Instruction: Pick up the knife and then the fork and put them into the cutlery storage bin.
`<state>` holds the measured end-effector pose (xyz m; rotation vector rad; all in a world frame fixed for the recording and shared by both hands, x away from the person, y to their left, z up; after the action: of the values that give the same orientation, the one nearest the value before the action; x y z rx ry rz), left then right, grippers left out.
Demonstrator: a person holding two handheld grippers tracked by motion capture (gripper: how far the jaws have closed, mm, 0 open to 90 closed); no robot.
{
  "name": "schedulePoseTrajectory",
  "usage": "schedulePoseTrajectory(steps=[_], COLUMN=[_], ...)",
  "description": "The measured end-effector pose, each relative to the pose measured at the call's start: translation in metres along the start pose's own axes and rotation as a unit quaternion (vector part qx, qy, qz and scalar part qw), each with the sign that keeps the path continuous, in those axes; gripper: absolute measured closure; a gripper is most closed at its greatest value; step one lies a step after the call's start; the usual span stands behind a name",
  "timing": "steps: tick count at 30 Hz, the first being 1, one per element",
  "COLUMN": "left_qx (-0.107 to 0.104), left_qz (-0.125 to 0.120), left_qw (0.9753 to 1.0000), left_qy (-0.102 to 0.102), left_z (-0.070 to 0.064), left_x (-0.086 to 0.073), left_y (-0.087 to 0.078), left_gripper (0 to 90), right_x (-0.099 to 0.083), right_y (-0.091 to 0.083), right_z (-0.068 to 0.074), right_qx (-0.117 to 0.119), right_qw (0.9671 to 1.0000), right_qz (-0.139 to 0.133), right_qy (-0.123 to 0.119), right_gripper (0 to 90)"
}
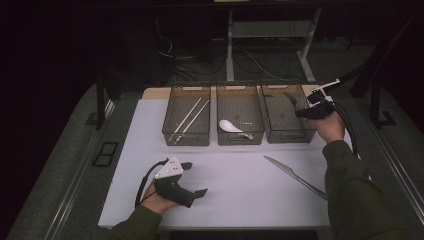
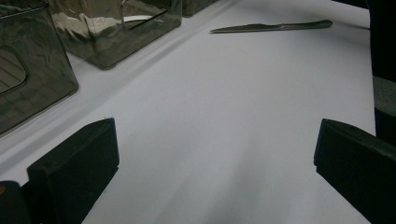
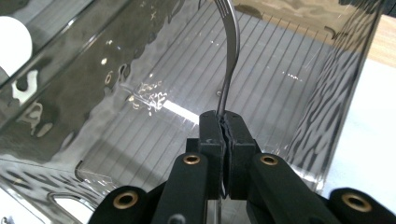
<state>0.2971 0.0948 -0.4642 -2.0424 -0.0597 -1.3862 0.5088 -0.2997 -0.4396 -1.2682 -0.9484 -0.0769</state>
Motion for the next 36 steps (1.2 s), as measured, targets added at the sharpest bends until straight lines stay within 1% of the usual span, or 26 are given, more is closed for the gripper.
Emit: schedulePoseTrajectory(steps=[4,5,8,9,11,14,16,17,19,21,24,26,27,30,33,36], left_qx=[0.000,0.000,0.000,0.001,0.000,0.000,0.000,0.001,0.001,0.001,0.002,0.003,0.003,0.002,0.003,0.003], left_qz=[0.000,0.002,0.001,0.001,0.002,0.002,0.002,0.002,0.001,0.001,0.001,0.002,0.002,0.001,0.001,-0.001], left_qw=[1.0000,1.0000,1.0000,1.0000,1.0000,1.0000,1.0000,1.0000,1.0000,1.0000,1.0000,1.0000,1.0000,1.0000,1.0000,1.0000], left_qy=[0.000,0.001,0.000,0.000,0.001,0.002,0.002,0.002,0.001,0.002,0.002,0.002,0.001,0.002,0.002,0.001], left_z=[0.000,0.000,0.000,0.000,0.000,0.000,0.000,0.000,0.000,0.000,0.000,0.000,0.000,-0.001,-0.001,-0.001], left_x=[0.000,0.000,0.000,0.000,0.000,0.000,0.000,0.000,0.000,0.000,0.000,0.000,0.000,0.001,0.000,0.001], left_y=[0.000,0.000,-0.001,-0.001,-0.001,0.000,0.000,0.000,0.000,0.000,-0.001,-0.001,-0.001,0.000,0.000,-0.001], left_gripper=[0.0,0.0,0.0,0.0,0.0,0.0,0.0,0.0,0.0,0.0,0.0,0.0,0.0,0.0,0.0,0.0], right_x=[0.000,0.001,0.001,0.001,0.002,0.003,0.004,0.004,0.003,0.002,0.001,0.000,-0.001,-0.004,-0.009,-0.013], right_y=[0.004,0.005,0.007,0.007,0.006,0.003,0.001,-0.001,-0.005,-0.009,-0.020,-0.027,-0.031,-0.042,-0.053,-0.062], right_z=[0.003,0.004,0.006,0.007,0.008,0.009,0.010,0.011,0.013,0.016,0.021,0.025,0.028,0.035,0.043,0.051], right_qx=[0.000,0.000,0.007,0.005,0.012,0.016,0.018,0.021,0.026,0.030,0.044,0.053,0.052,0.062,0.063,0.065], right_qw=[1.0000,0.9999,0.9999,0.9999,0.9999,0.9998,0.9997,0.9996,0.9993,0.9991,0.9979,0.9968,0.9967,0.9955,0.9952,0.9945], right_qz=[0.007,0.006,0.008,0.007,-0.001,-0.008,-0.015,-0.019,-0.025,-0.029,-0.048,-0.059,-0.062,-0.070,-0.071,-0.076], right_qy=[-0.005,-0.010,-0.007,-0.009,-0.006,-0.005,0.000,-0.001,0.005,0.002,0.004,0.001,-0.003,-0.012,-0.024,-0.031], right_gripper=[87.5,87.2,85.5,83.7,78.8,72.2,68.4,65.1,58.5,53.0,51.7,49.4,47.9,44.5,41.3,37.4])
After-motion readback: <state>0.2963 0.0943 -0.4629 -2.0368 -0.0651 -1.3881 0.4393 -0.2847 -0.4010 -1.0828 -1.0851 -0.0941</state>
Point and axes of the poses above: each handheld gripper's, and its own axes: y roughly forward along the jaws, x roughly out of its top, z roughly to its left, the point moved 7 cm from there along y, roughly forward along the jaws, and after that the axes turned 8 degrees about -y, right-handed, at the moved point
